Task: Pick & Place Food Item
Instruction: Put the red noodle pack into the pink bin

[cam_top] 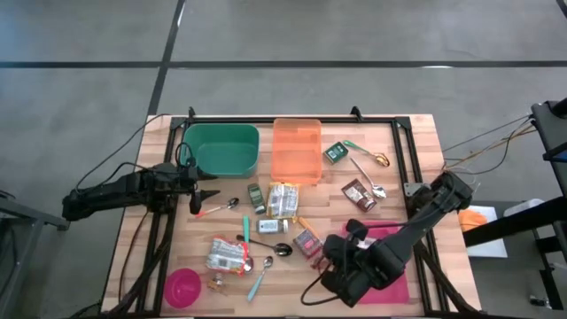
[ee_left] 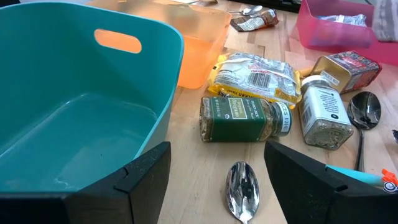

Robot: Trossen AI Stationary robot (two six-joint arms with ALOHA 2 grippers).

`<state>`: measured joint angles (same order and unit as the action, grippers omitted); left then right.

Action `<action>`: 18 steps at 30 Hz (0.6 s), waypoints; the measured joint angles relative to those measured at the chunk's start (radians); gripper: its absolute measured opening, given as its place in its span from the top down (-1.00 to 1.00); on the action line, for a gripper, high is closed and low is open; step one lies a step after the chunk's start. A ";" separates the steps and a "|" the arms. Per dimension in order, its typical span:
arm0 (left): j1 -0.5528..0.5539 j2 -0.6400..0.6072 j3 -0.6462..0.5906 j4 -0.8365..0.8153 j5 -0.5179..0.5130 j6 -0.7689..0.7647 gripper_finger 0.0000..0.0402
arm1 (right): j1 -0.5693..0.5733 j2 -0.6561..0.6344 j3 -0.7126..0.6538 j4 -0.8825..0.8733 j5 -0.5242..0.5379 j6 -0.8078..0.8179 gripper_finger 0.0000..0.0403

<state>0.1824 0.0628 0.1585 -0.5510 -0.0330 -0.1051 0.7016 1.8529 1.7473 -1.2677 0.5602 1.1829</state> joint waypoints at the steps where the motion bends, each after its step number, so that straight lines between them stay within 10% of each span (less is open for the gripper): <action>1: 0.000 0.000 0.000 0.000 0.000 0.000 -0.30 | 0.002 -0.003 0.000 -0.017 0.009 0.014 0.95; 18: 0.000 0.000 0.000 0.000 0.000 0.000 -0.30 | 0.056 -0.049 -0.001 -0.276 0.071 0.258 0.95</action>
<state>0.1822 0.0628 0.1589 -0.5510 -0.0326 -0.1051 0.7576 1.8037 1.7466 -1.5438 0.6315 1.4408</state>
